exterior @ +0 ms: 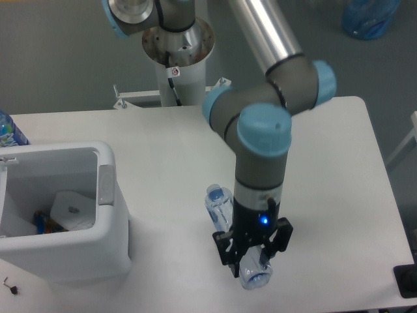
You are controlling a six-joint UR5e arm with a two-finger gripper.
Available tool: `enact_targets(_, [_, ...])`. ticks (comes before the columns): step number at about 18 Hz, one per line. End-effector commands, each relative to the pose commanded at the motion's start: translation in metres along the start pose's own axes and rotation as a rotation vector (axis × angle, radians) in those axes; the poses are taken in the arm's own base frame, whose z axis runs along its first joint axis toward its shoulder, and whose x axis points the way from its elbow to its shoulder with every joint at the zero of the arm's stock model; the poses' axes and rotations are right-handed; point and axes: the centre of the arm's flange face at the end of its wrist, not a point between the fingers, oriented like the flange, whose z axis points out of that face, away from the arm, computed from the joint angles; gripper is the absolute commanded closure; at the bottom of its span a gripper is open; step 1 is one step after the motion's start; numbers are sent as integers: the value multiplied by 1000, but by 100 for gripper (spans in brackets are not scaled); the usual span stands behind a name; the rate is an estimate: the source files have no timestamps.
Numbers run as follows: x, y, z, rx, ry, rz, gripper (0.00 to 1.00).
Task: Place the trash in the trash can
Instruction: 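Lift the bottle off the table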
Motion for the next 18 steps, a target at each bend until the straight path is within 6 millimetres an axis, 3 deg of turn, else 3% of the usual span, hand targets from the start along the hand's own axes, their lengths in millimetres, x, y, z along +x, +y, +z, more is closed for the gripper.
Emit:
enact_targets(3, [18, -16, -43, 84, 62, 11, 41])
enact_targets(9, [48, -24, -102, 159, 137, -20, 41])
enact_targets(13, [68, -22, -117, 172, 164, -28, 41])
enact_targets(18, [100, -15, -112, 155, 195, -7, 41])
